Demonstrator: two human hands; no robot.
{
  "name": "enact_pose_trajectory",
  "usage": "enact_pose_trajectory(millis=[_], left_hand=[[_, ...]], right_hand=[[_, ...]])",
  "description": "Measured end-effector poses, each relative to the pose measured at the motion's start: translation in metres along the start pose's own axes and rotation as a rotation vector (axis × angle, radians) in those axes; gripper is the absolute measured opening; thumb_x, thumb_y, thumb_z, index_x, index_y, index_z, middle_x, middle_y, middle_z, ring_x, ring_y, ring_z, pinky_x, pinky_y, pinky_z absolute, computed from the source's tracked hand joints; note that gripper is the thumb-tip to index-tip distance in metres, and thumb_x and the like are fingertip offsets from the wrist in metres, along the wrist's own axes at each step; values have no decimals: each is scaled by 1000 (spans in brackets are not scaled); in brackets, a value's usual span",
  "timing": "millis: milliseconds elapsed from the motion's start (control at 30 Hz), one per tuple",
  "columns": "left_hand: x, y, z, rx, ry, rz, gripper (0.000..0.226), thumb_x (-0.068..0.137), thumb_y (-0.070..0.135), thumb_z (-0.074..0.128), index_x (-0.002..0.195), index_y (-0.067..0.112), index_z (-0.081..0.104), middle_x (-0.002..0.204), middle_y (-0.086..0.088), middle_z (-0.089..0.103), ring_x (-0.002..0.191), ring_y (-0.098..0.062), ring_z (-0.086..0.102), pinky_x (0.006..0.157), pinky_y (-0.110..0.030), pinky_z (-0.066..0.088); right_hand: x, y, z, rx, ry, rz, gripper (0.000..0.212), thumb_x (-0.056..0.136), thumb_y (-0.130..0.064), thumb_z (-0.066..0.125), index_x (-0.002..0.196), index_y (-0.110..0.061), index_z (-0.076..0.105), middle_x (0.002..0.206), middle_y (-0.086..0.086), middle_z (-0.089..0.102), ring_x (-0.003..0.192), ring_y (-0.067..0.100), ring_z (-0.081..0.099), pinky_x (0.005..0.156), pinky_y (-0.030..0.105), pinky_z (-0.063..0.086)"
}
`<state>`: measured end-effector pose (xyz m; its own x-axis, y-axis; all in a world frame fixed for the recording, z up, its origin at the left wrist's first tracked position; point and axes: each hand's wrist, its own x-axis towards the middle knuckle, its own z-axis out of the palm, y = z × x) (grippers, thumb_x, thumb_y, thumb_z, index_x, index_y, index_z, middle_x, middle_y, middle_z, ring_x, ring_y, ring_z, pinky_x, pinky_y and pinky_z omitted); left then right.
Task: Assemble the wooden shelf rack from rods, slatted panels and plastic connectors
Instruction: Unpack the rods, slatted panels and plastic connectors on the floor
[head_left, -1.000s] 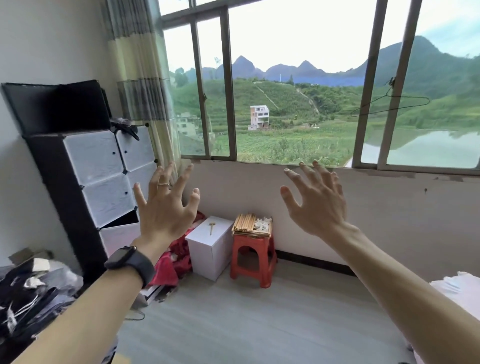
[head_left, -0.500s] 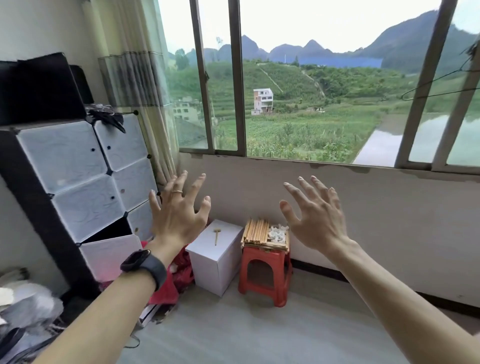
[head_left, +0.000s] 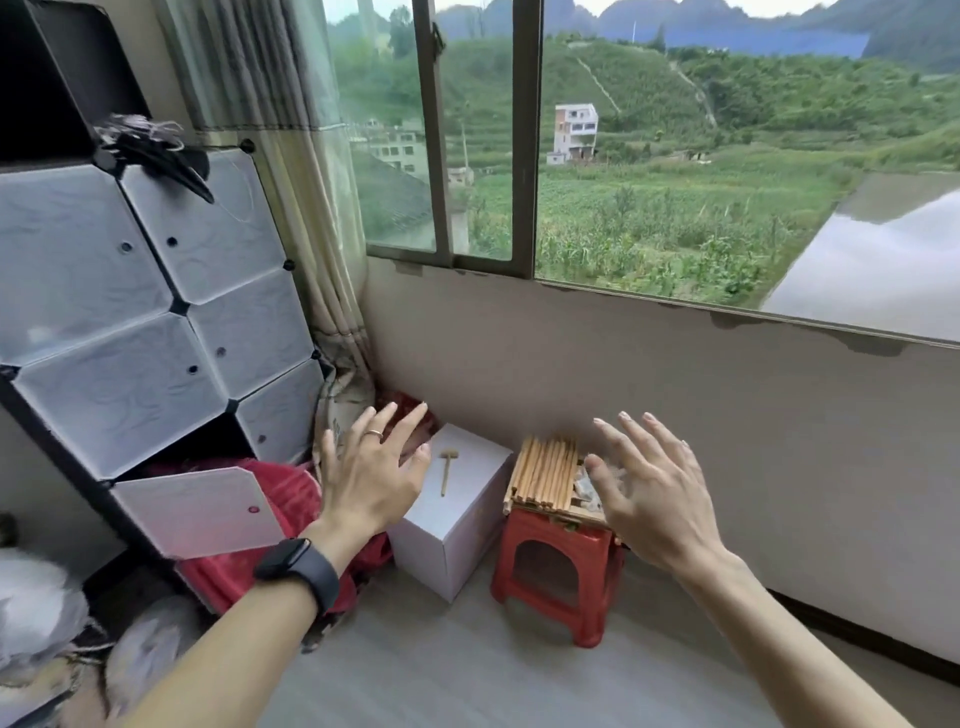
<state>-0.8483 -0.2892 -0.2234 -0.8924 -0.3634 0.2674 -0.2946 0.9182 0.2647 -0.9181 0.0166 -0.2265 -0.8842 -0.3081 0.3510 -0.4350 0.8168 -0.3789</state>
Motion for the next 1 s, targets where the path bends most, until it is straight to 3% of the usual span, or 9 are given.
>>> enact_pose_trajectory(millis=[100, 467, 733, 1000], left_hand=[[38, -15, 31, -23, -36, -51, 55, 101, 53, 38, 154, 51, 26, 163, 8, 30, 153, -15, 16, 122, -55, 5], [207, -116, 213, -24, -379, -214, 53, 101, 52, 37, 153, 47, 31, 162, 9, 32, 151, -17, 20, 121, -54, 7], [349, -169, 339, -28, -644, -197, 53, 101, 48, 39, 154, 43, 32, 160, 3, 35, 149, -18, 25, 121, -54, 12], [403, -204, 496, -17, -868, -237, 54, 100, 43, 43, 153, 35, 37, 155, -1, 42, 141, -25, 40, 114, -42, 29]], right_hand=[[37, 16, 37, 47, -57, -14, 53, 100, -55, 43, 151, -39, 44, 161, -5, 38, 154, 13, 16, 125, 43, 19], [191, 41, 228, 84, -415, 52, 61, 98, -63, 30, 155, -41, 35, 165, -10, 26, 154, 9, 8, 124, 31, 9], [311, 36, 377, 82, -634, 179, 57, 103, -56, 35, 156, -36, 34, 165, -8, 26, 154, 14, 12, 124, 34, 16], [366, 72, 568, 128, -864, 316, 59, 105, -50, 37, 158, -25, 32, 165, 1, 29, 153, 23, 18, 123, 37, 19]])
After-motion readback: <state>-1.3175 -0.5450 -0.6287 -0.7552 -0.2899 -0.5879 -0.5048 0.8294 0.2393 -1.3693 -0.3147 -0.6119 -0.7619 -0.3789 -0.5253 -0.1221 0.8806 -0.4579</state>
